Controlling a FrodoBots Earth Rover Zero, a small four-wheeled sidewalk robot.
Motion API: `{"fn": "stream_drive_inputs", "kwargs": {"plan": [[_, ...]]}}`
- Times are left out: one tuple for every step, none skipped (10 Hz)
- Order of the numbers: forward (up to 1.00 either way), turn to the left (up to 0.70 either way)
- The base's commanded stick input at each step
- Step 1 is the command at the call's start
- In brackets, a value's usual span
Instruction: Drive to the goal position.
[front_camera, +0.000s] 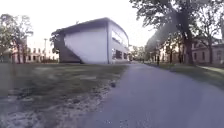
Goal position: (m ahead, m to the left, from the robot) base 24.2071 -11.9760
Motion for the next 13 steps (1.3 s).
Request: {"fn": "stream_drive_inputs", "kwargs": {"plan": [[0.70,-0.35],[0.70,-0.35],[0.70,-0.35],[0.70,-0.35],[0.70,-0.35],[0.70,-0.35],[0.70,-0.35],[0.70,-0.35],[0.70,-0.35],[0.70,-0.35],[0.70,-0.35],[0.70,-0.27],[0.70,0.00]]}}
